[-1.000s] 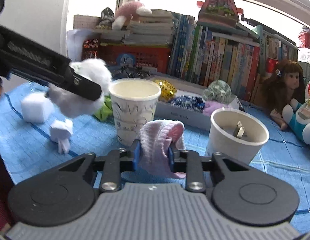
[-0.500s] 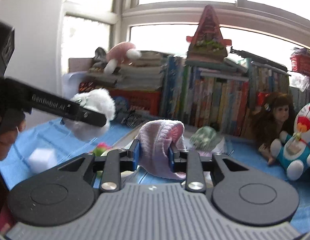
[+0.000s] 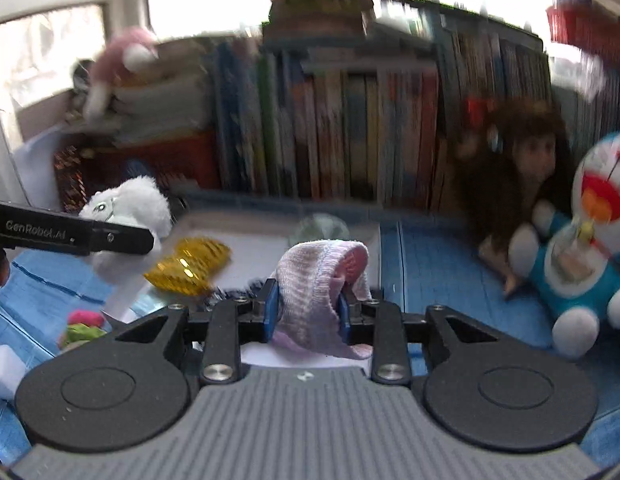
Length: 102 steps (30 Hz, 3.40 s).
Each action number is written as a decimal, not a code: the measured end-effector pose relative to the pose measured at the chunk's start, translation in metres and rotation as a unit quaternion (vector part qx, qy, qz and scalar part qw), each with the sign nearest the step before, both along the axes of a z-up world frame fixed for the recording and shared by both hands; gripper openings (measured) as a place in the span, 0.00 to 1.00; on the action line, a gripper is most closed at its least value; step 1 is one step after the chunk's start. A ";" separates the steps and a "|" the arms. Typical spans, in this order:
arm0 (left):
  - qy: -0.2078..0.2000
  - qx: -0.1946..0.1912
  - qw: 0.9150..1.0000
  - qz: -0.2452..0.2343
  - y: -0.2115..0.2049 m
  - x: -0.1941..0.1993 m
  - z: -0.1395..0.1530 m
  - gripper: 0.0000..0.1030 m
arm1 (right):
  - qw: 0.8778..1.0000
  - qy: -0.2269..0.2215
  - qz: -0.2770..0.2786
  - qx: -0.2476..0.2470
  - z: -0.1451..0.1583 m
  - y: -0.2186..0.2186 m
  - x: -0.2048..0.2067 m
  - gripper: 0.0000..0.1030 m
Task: Organize soft objects
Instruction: 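Lift and carry the white plush and pink sock with both grippers to the tray, then lower the plush and sock into the tray and open both grippers, then move both tools back from the tray toward the foam block and scrunchie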
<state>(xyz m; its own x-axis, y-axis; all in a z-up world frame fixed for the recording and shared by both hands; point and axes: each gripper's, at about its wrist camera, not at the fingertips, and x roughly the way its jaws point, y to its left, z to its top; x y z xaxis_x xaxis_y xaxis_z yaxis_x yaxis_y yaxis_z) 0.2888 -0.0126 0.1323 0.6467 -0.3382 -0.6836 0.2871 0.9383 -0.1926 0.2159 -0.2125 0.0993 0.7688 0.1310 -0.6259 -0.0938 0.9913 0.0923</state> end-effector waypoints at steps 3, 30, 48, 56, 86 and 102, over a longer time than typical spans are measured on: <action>0.031 -0.007 0.999 0.004 -0.007 0.030 -0.018 0.56 | 1.000 0.030 -0.003 0.006 -0.018 -0.004 0.015 0.34; 0.118 0.042 0.992 0.022 -0.034 0.134 -0.093 0.56 | 0.992 0.117 0.040 0.027 -0.065 -0.004 0.089 0.36; 0.077 0.034 0.996 0.012 -0.023 0.070 -0.038 0.74 | 0.997 0.057 0.040 0.030 -0.018 -0.007 0.030 0.77; 0.023 0.038 0.999 -0.006 -0.007 -0.008 -0.006 0.77 | 0.999 -0.017 0.044 -0.002 0.012 0.007 -0.027 0.83; -0.079 0.036 0.995 0.057 0.092 -0.164 -0.017 0.81 | 0.992 -0.055 0.110 -0.022 0.029 0.085 -0.068 0.87; -0.117 0.025 0.972 0.204 0.158 -0.231 -0.066 0.82 | 0.982 0.030 0.174 -0.060 0.007 0.186 -0.021 0.87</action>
<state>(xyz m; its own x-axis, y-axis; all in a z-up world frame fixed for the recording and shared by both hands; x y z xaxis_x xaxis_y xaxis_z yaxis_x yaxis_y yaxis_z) 0.0583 0.1457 0.0658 0.8600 0.0083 -0.5102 -0.0798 0.9898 -0.1183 0.1945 -0.0263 0.1066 0.6516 0.3027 -0.6956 -0.4273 0.9041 -0.0068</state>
